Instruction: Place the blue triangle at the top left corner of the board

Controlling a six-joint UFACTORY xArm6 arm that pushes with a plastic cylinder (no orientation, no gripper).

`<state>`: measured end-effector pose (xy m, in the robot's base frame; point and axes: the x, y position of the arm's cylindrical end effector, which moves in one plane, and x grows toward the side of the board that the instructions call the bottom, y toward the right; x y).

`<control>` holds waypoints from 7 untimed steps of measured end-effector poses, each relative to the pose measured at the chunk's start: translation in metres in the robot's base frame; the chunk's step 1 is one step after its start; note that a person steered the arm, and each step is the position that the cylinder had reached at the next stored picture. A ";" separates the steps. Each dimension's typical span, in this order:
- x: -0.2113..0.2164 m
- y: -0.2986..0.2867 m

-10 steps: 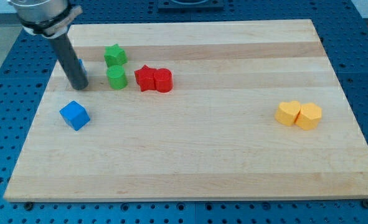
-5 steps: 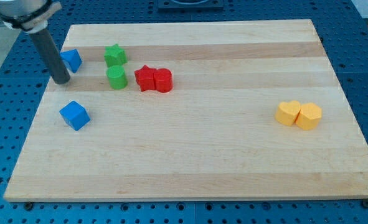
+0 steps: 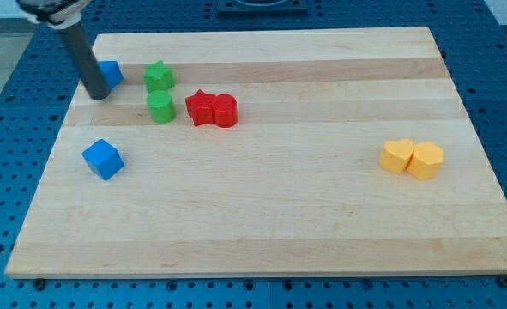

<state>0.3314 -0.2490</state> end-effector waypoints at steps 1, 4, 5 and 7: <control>-0.033 0.002; -0.041 -0.004; -0.040 -0.016; -0.051 -0.016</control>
<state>0.2806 -0.2654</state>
